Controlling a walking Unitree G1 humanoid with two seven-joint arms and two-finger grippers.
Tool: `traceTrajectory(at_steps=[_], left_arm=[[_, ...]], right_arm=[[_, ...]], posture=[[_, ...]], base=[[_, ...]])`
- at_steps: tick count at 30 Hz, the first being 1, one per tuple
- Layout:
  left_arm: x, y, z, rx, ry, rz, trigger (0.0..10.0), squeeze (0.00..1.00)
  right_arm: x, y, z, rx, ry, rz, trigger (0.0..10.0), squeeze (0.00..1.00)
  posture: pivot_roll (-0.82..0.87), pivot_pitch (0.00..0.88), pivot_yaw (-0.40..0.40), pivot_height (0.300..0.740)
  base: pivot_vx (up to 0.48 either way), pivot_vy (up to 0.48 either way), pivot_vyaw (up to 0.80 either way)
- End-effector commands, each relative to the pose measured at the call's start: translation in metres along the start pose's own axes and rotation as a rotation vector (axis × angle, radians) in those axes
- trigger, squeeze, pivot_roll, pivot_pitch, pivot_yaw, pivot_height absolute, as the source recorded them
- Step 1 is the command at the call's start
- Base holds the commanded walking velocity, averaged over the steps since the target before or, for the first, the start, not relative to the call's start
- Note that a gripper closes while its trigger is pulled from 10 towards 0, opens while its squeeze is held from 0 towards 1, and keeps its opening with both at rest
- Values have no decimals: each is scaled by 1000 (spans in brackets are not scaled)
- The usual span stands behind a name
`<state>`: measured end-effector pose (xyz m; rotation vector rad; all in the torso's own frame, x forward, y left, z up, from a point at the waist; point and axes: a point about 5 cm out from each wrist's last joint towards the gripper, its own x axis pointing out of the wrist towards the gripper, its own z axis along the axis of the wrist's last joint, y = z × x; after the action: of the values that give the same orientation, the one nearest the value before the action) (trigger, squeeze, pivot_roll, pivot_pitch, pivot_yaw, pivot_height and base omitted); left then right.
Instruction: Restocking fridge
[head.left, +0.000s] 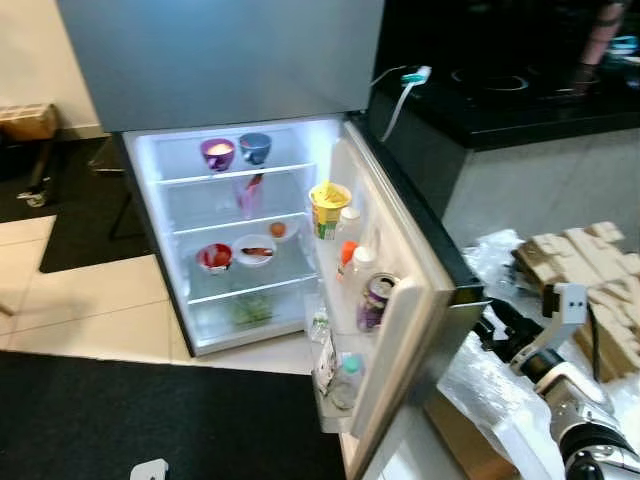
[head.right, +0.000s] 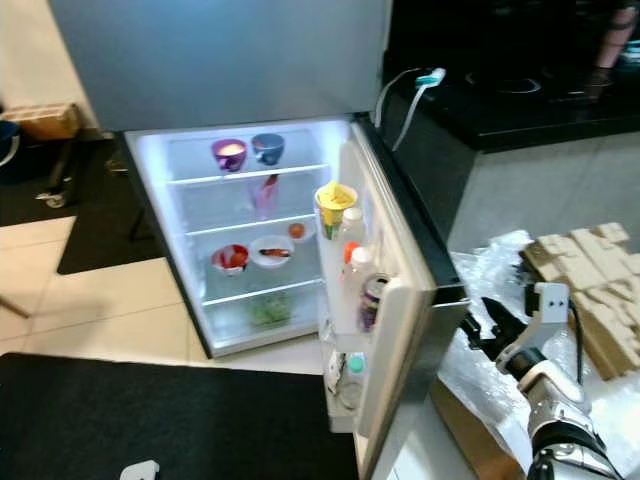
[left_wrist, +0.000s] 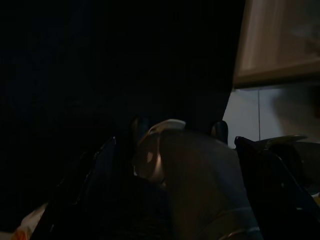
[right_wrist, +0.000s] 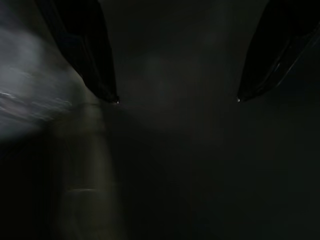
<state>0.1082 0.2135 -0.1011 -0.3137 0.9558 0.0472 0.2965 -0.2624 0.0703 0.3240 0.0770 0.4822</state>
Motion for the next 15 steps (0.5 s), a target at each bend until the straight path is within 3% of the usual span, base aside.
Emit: traceTrajectory(at_steps=[1,2,3,4,8,10,12,14,15], left_arm=[[-1,4,2,21,2,2,10000,0],[-1,4,2,21,2,2,10000,0],[-1,4,2,21,2,2,10000,0],[-1,4,2,21,4,3,10000,0],[-1,4,1,22,5,3,10000,0],[-1,3,1,23,6,0,10000,0],[-1,3,2,23,5,-1,10000,0],[0,1,1,23,5,-4,10000,0],[0,1,1,23,5,-4,10000,0]], right_arm=[[15,25,-7,17,31,193,10000,0],[22,40,-9,40,23,297,10000,0],[22,40,-9,40,23,297,10000,0],[28,59,-9,74,7,419,10000,0],[32,73,-9,105,-7,488,10000,0],[32,91,-14,139,0,584,10000,0],[33,95,-17,142,6,594,10000,0],[35,83,-26,112,23,471,10000,0],[35,83,-26,112,23,471,10000,0]], posture=[[22,0,-29,740],[22,0,-29,740],[22,0,-29,740],[22,0,-29,740],[22,0,-29,740],[22,0,-29,740],[22,0,-29,740],[19,0,-35,740],[19,0,-35,740]], base=[[0,0,0],[0,0,0],[0,0,0],[0,0,0],[0,0,0],[0,0,0],[0,0,0],[0,0,0],[0,0,0]])
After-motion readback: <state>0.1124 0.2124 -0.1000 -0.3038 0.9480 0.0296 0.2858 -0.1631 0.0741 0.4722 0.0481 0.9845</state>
